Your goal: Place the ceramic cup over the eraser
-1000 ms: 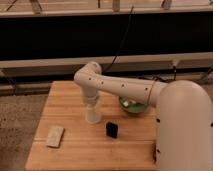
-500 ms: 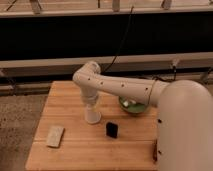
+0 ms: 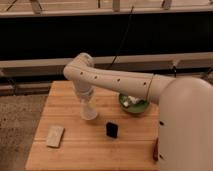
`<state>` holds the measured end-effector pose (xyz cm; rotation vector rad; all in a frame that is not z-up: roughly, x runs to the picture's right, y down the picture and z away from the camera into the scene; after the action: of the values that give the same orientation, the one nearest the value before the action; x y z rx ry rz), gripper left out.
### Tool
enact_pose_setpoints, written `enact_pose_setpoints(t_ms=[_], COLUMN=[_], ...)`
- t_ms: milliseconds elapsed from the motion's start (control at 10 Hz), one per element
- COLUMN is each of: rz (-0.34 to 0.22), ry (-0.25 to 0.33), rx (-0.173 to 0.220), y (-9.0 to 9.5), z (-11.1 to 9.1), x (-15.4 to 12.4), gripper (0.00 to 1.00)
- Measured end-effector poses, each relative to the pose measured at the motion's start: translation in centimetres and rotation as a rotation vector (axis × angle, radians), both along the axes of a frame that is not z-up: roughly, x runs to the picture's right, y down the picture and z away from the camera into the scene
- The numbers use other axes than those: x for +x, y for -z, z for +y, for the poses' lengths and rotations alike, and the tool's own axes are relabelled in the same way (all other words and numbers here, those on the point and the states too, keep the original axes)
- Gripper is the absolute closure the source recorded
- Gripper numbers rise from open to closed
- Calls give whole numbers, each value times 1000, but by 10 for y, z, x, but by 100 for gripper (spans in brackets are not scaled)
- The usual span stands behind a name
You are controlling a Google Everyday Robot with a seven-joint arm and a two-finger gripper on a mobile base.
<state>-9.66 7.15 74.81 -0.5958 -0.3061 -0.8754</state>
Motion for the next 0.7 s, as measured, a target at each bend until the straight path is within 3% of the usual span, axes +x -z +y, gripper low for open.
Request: enact_pose_setpoints(t_ms=[400,700], rz=[45,97], ry=[-14,-41], rx=[12,28], y=[49,88], z=[-25,-27], x=[-1,9], gripper=[100,100])
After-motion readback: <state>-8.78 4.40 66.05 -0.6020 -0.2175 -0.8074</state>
